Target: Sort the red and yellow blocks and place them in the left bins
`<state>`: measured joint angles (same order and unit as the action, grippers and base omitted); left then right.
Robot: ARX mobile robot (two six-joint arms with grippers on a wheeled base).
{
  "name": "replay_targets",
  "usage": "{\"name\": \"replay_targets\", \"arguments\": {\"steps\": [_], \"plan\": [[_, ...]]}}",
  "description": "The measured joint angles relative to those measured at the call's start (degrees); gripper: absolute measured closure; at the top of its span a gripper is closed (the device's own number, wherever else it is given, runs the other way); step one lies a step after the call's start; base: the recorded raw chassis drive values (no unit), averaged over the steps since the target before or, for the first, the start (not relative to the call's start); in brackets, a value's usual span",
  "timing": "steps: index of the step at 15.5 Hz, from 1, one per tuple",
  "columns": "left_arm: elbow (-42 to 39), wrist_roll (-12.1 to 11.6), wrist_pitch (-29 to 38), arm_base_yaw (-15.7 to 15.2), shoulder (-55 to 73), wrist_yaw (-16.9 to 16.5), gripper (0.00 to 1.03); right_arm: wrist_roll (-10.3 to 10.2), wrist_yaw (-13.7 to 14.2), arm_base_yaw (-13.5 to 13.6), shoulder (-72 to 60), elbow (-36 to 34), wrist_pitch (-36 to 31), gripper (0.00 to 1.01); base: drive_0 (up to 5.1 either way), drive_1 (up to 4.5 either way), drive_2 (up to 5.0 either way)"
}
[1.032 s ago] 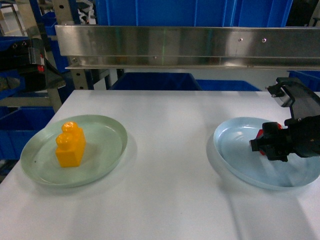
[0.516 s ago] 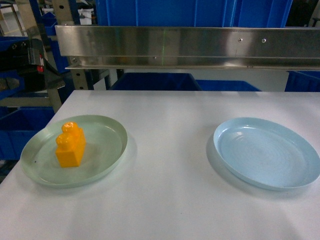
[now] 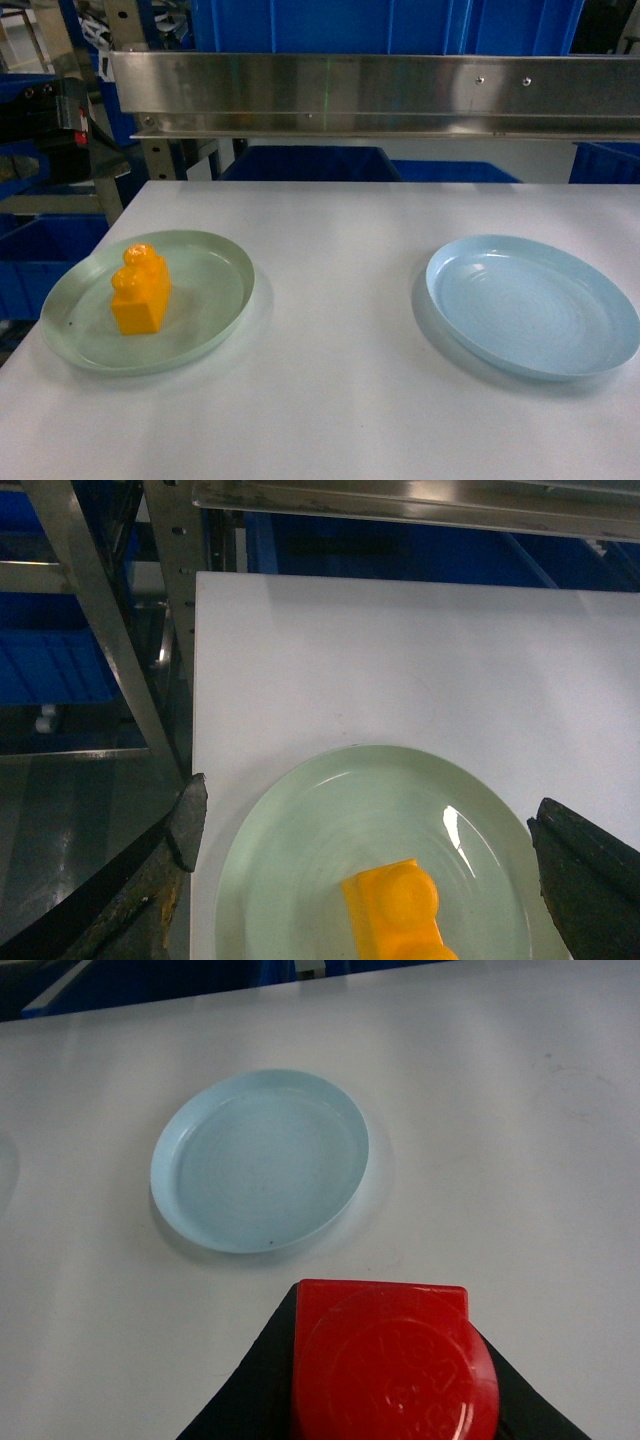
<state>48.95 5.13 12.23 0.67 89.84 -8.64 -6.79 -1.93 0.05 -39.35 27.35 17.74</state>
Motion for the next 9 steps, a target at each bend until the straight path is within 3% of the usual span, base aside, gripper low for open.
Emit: {"name": "replay_targets", "arguments": {"steps": [5, 9], "plan": [[0.0, 0.0, 0.0, 0.0, 0.0, 0.0, 0.05, -0.5, 0.4, 0.2, -0.8, -1.1, -6.3, 0.74, 0.0, 0.0, 0.0], [0.0, 0.0, 0.0, 0.0, 0.0, 0.0, 0.05, -0.9, 0.4, 0.2, -0.6, -1.1, -6.2, 0.74, 0.0, 0.0, 0.0]]}}
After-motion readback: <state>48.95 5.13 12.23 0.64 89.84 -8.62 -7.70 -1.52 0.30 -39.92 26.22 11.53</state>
